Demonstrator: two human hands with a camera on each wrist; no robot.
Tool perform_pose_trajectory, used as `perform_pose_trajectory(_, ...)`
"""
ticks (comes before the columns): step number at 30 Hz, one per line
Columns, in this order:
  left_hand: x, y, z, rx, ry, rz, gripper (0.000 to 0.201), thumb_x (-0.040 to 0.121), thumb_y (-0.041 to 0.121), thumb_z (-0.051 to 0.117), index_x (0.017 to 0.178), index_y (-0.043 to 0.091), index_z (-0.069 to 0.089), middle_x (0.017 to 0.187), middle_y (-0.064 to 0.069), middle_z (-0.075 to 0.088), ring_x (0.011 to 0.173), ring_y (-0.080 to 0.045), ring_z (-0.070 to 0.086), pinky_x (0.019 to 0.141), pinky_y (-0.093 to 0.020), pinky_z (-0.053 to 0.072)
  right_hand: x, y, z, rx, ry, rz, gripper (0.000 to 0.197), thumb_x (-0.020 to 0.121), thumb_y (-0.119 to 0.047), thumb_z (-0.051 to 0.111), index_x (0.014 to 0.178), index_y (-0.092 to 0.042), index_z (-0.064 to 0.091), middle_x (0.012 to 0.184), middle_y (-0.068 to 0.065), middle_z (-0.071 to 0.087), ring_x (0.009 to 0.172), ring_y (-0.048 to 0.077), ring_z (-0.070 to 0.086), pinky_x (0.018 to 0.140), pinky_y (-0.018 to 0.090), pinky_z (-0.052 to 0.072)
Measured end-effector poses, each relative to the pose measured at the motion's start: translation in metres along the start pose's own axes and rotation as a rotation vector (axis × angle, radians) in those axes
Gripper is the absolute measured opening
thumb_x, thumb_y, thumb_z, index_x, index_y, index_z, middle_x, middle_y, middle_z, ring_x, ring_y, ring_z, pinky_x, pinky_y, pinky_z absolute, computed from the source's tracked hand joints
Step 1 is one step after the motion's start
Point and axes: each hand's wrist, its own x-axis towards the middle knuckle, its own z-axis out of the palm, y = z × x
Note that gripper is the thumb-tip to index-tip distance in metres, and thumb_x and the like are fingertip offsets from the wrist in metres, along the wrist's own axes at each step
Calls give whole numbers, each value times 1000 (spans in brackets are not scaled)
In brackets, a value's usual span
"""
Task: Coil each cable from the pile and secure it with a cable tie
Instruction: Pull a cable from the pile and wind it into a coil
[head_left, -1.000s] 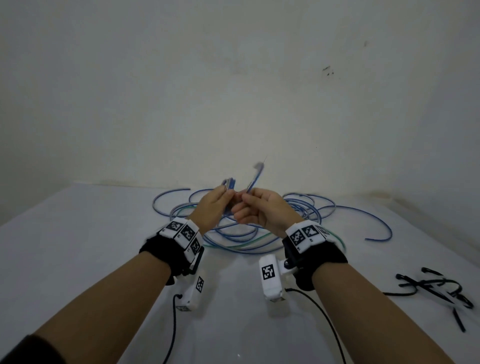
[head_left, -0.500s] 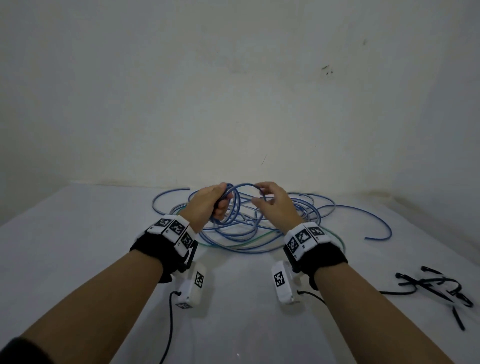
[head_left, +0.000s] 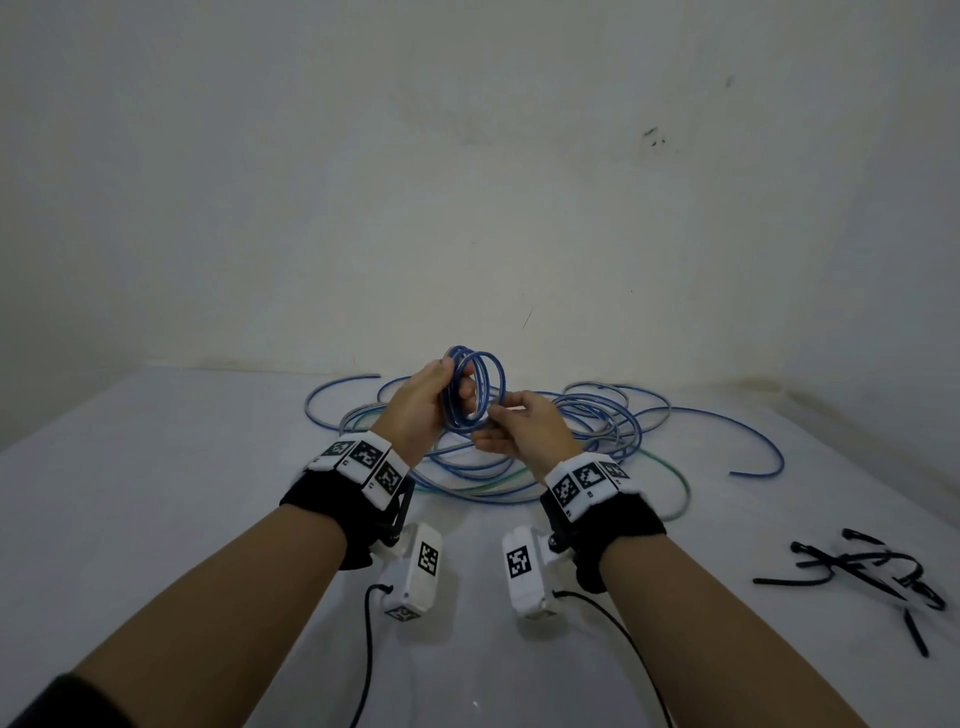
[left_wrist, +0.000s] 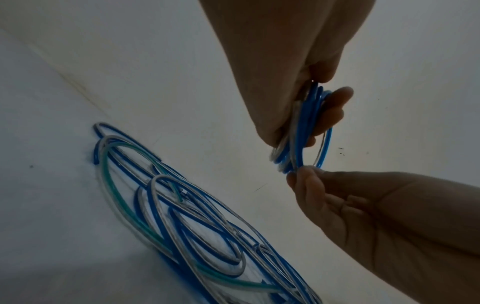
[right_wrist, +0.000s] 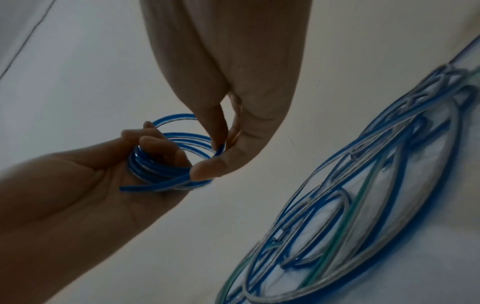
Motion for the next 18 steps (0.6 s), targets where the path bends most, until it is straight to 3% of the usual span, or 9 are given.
perform_pose_trajectory(5,-2,-3,-3,104,-24,51,38,103,25,24,87,7,54,54,3,53,54,-11,50,56,-21,45,-4,1,5,191,-26,66,13,96,5,43,86,2,50,61,16,62,46,19,65,47,25,55)
perform_pose_trajectory(8,-4,-2,-5,192,-8,67,40,102,28,25,87,6,55,49,4,47,51,-11,46,55,-21,42,-7,1,9,240,-43,105,10,96,7,41,95,7,51,67,20,62,48,21,66,49,26,56)
perform_pose_trajectory(15,-6,-2,-5,206,67,49,45,102,32,27,79,6,56,42,7,38,42,-8,37,47,-18,33,-11,-1,18,349,-35,170,13,96,9,37,103,10,49,56,19,64,48,23,67,47,26,55)
perform_pose_trajectory(18,-4,-2,-5,168,45,35,39,102,23,26,81,5,52,44,8,41,41,-7,36,45,-17,32,-12,-1,19,352,-28,192,14,96,9,37,100,10,50,54,18,65,47,22,66,46,25,55)
